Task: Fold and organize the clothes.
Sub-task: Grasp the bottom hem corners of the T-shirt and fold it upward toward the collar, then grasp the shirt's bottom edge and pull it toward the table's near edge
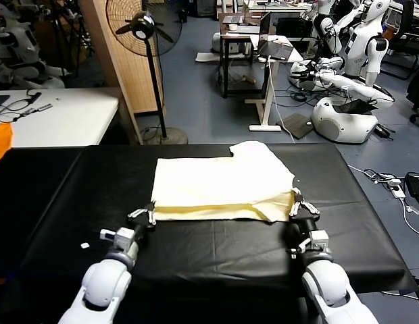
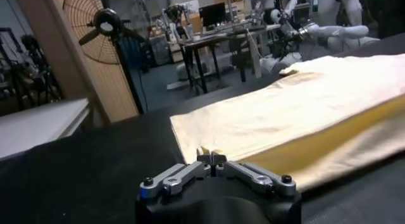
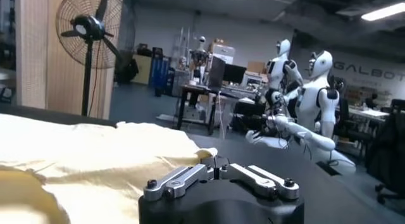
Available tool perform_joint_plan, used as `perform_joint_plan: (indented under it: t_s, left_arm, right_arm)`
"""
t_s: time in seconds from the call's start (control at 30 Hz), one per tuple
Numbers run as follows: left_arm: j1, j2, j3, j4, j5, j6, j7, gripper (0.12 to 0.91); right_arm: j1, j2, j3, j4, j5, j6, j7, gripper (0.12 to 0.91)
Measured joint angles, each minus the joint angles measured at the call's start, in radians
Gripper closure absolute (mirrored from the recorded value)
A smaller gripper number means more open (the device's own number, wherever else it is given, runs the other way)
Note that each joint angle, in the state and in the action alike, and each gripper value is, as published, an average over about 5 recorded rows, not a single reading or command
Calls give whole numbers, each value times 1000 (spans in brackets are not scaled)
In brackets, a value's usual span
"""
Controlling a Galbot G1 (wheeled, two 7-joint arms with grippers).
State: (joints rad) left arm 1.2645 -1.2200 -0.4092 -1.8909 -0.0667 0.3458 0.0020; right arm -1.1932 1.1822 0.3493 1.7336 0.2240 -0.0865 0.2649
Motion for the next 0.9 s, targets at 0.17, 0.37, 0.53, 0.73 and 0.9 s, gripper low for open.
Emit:
perform_joint_plan:
  t_s: [0.17,0.37,0.53,0.73,0.9]
  left_arm:
    - [-18,1,11,26,25,-22,6,845]
    - [-18,4,13,28,-17,-48,8,526]
    - [9,18,0,-14,-57,-20,0,282]
    - [60,32,-6,-85,-86,49,-6,233]
    - [87,44,-8,-124,-95,105,-13,232]
  right_arm:
    - [18,19,-5,-17,1,-59,-21,806]
    - [0,6,27,25,60,-154,-59,482]
    - [-40,-34,81,123,120,-267,-71,242]
    - [-101,-86,144,233,140,-394,-73,227]
    - [-140,-105,175,282,151,-483,-82,227]
